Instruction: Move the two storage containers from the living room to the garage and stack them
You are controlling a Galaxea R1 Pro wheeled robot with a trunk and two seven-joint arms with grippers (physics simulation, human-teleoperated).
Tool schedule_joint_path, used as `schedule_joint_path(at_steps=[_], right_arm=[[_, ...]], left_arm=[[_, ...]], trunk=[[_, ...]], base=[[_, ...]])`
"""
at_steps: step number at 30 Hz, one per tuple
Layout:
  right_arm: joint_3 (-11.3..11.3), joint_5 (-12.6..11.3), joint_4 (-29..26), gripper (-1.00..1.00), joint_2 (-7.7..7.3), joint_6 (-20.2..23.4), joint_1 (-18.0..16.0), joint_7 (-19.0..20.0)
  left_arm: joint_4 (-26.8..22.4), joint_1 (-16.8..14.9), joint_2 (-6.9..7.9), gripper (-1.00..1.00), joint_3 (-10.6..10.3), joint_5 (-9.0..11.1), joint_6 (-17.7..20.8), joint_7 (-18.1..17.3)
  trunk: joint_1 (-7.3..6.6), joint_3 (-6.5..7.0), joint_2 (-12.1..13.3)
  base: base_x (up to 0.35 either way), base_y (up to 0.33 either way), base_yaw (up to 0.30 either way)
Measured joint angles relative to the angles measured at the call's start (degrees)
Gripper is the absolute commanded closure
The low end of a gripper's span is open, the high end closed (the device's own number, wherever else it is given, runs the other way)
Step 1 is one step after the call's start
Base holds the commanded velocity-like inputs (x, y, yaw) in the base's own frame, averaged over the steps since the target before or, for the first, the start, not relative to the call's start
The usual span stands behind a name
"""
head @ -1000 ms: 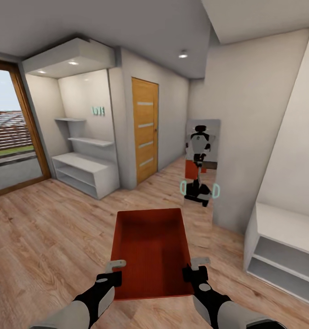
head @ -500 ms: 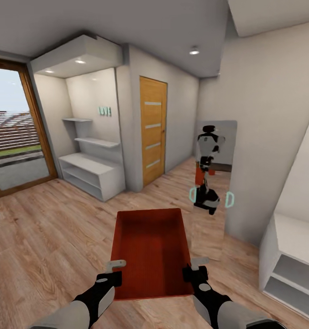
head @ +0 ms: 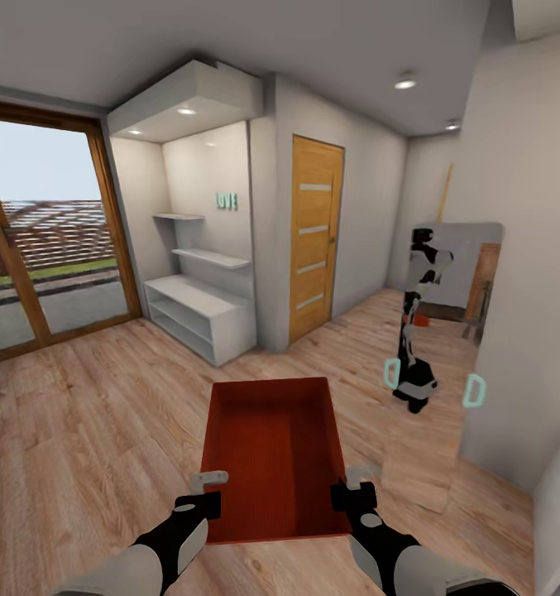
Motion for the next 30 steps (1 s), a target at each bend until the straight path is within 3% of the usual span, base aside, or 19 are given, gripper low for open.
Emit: schedule_joint_path(at_steps=[30], right_arm=[[0.0, 0.0, 0.0, 1.0, -0.02, 0.0, 0.0, 0.0]], left_arm=[[0.0, 0.0, -0.03, 1.0, 0.1, -0.1, 0.0, 0.0]], trunk=[[0.0, 0.0, 0.0]], base=[[0.322, 0.0, 0.006]])
